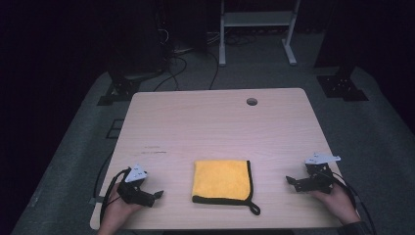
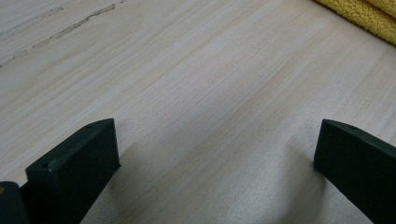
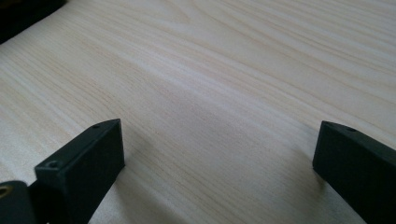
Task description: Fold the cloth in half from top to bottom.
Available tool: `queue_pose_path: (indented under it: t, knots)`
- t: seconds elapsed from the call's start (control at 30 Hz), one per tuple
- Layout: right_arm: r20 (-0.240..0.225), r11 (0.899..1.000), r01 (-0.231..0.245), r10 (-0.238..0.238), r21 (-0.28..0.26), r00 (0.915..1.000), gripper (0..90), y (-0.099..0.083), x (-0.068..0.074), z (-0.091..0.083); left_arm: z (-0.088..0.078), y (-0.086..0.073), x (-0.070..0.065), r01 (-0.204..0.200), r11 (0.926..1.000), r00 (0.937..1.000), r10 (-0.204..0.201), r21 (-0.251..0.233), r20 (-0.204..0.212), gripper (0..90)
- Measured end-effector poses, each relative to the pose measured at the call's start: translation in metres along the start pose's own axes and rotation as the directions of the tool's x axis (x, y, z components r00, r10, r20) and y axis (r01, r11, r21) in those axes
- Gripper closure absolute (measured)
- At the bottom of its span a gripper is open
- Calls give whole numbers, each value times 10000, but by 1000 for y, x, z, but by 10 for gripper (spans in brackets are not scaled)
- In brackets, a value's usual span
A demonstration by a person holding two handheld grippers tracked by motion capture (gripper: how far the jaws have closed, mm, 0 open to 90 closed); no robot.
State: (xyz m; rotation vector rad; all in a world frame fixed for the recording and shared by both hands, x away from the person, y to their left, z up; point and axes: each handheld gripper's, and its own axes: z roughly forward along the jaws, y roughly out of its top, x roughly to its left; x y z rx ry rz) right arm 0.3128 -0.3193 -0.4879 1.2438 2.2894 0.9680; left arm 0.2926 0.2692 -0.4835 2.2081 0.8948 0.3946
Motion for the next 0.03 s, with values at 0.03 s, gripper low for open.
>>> queue_pose_path:
  t: [0.03]
  knots:
    - [-1,10000,-4,4,1,10000,12,0,0,0,0,0,0,-1,10000,10000,1,-1,0,0]
